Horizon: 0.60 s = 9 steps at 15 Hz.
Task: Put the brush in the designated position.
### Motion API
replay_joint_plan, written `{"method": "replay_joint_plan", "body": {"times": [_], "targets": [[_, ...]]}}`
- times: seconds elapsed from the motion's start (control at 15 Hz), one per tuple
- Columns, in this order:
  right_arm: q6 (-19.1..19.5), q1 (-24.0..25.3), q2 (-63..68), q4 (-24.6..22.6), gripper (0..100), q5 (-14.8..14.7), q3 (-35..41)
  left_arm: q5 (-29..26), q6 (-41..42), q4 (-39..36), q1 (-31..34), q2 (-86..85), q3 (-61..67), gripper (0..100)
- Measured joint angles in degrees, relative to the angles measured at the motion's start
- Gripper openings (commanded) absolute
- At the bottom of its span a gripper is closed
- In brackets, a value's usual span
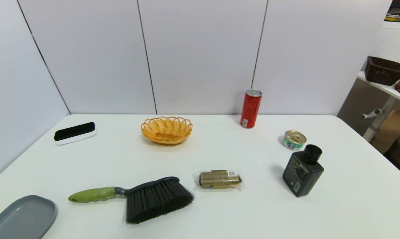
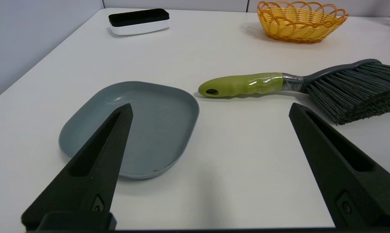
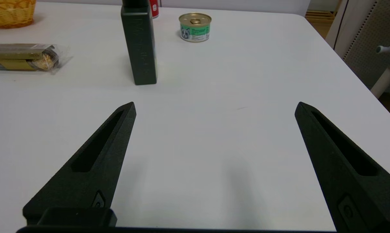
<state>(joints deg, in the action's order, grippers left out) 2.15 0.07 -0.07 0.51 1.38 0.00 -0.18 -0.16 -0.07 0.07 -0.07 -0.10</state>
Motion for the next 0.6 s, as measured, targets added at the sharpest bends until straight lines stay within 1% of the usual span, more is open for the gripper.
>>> {"method": "replay_joint_plan", "body": {"times": [0.6], "targets": [[0.02, 0.0, 0.0, 0.01, 100, 0.0, 0.0, 0.07, 0.0, 0.0, 0.02, 0.07, 0.0, 100]]}}
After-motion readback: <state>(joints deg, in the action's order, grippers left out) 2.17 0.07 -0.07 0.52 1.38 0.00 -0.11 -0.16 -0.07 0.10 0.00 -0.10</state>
